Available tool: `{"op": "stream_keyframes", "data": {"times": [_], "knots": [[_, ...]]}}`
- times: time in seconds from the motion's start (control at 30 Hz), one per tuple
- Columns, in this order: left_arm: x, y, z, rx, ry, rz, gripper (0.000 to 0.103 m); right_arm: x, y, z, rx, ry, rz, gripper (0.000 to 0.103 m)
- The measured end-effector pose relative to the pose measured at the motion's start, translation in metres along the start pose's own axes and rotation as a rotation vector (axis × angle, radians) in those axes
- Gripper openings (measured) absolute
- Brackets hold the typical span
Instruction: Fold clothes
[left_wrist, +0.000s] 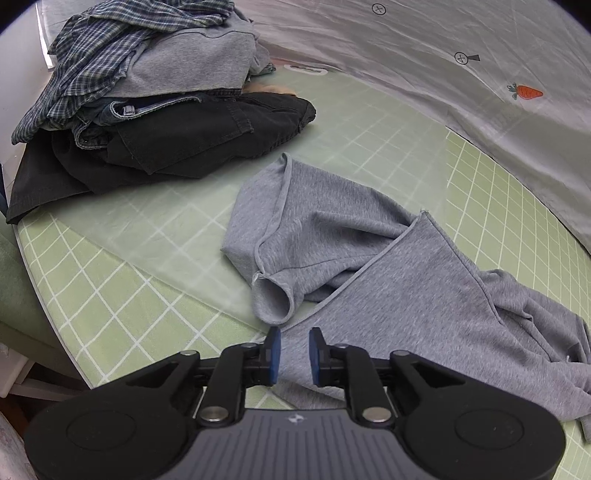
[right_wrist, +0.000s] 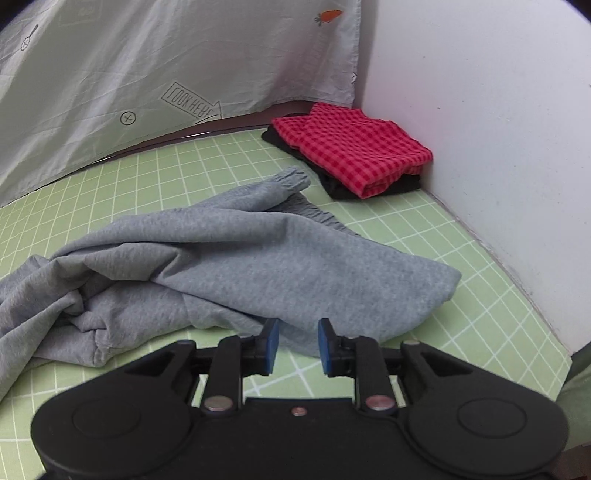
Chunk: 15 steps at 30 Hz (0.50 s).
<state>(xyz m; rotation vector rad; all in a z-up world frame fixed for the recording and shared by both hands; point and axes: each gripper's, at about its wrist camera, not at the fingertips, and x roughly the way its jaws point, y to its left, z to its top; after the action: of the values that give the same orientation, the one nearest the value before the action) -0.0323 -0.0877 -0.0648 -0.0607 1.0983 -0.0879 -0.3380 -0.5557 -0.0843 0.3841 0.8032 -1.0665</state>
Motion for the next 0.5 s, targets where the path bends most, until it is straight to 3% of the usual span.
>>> {"op": "stream_keyframes", "data": {"times": [0.07,0.13,0.37,0.43,0.5], "knots": [[0.008,-0.004,0.004,0.002,0.016,-0.029,0.03,0.006,0.013,0.005,0.0,0.014,0.028,0.037],[0.02,-0.012,0.007,0.018,0.03,-0.029,0.044,0.014,0.022,0.011,0.022,0.036,0.071,0.045],[0.06,-0.042,0.018,0.073,0.076,-0.028,0.05,0.042,0.058,0.026,0.089,0.102,0.227,0.057],[0.071,-0.05,0.022,0.089,0.087,-0.027,0.064,0.049,0.067,0.032,0.101,0.107,0.263,0.065],[0.08,-0.061,0.03,0.115,0.08,-0.027,0.065,0.059,0.078,0.038,0.104,0.123,0.267,0.072]]}}
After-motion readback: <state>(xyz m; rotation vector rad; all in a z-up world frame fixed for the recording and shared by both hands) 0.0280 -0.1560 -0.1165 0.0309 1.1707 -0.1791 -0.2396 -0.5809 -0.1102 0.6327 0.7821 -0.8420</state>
